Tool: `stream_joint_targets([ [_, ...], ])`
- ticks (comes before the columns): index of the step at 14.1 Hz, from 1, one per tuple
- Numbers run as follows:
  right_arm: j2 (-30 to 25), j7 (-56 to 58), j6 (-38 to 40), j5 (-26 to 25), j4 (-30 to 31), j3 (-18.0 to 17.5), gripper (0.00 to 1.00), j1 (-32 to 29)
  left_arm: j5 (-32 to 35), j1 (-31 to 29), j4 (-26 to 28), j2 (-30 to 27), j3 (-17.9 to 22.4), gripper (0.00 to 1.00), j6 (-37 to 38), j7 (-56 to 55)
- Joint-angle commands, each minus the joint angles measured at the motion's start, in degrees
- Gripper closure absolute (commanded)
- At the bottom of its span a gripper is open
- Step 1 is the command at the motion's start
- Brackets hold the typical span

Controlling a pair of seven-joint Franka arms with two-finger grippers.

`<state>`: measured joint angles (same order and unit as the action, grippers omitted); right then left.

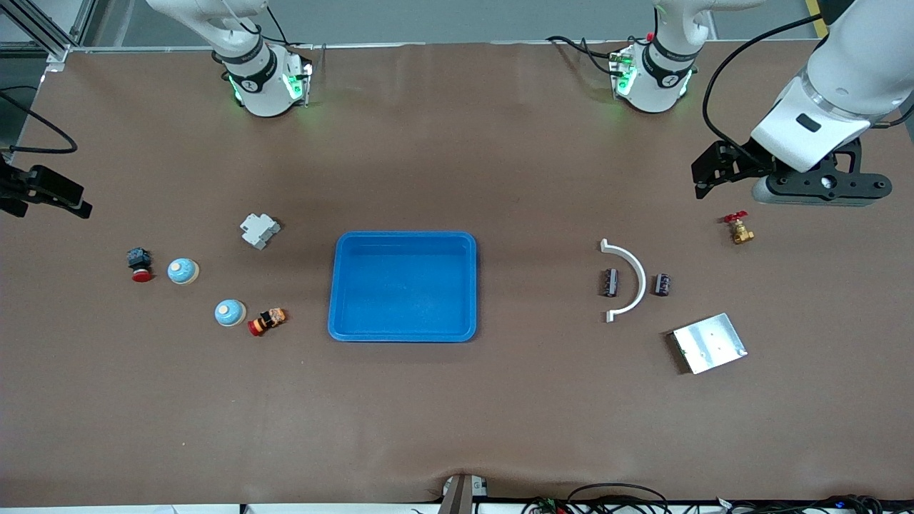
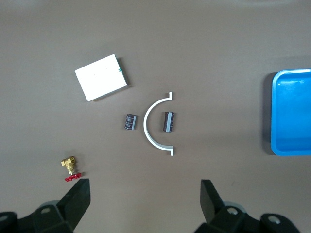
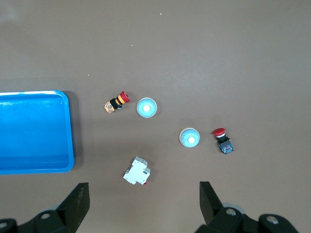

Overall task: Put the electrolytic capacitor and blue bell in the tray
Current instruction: 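Reach the left gripper to a capacitor while the right gripper reaches a bell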

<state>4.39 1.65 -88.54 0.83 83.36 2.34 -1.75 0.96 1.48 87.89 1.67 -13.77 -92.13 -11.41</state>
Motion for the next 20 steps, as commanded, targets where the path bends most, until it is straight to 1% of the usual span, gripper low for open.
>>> stream_joint_targets([
  [1, -0.6, 0.0, -0.1, -0.4, 0.0, 0.0, 0.0, 0.1, 0.6, -0.2, -0.2, 0.0, -0.6, 0.0, 0.2, -1.1],
  [4, -0.6, -0.5, 0.4, 0.0, 0.3, 0.0, 0.0, -0.2, 0.2, -0.2, -0.4, 0.2, -0.6, 0.0, 0.3, -1.1],
  [9, 0.0, -0.4, -0.2, 0.0, 0.1, 0.1, 0.0, -0.3, 0.1, 0.1, 0.5, 0.9, -0.7, 0.0, 0.3, -1.0],
  [10, 0.4, -0.4, -0.2, 0.0, 0.3, 0.1, 0.0, -0.3, 0.4, 0.5, 1.1, 1.2, -1.3, 0.0, 0.2, -1.1],
  [12, 3.3, 0.4, -1.7, -0.3, 0.7, 0.1, 0.0, -0.1, 0.6, 1.0, 3.4, 1.8, -1.9, 0.0, -0.8, -1.3],
  [15, 9.8, 0.5, -6.1, -0.5, 1.4, 0.1, 0.0, 0.1, 0.0, 1.0, 8.3, 1.8, -2.8, 0.0, -5.2, -1.6],
  [17, 14.0, 2.6, -11.5, -0.5, 3.3, 0.0, 0.0, 0.3, 0.0, 0.9, 12.8, 1.4, -3.3, 0.0, -8.9, -2.4],
  [18, 16.2, 3.5, -14.7, -0.5, 4.3, 0.0, 0.0, 0.3, 0.0, 0.9, 14.7, 1.4, -3.8, 0.0, -11.4, -4.6],
  [20, 19.0, 3.5, -21.9, -0.4, 8.9, -0.1, 0.0, 1.6, 0.1, 1.0, 18.5, 1.5, -4.6, 0.0, -17.2, -6.4],
])
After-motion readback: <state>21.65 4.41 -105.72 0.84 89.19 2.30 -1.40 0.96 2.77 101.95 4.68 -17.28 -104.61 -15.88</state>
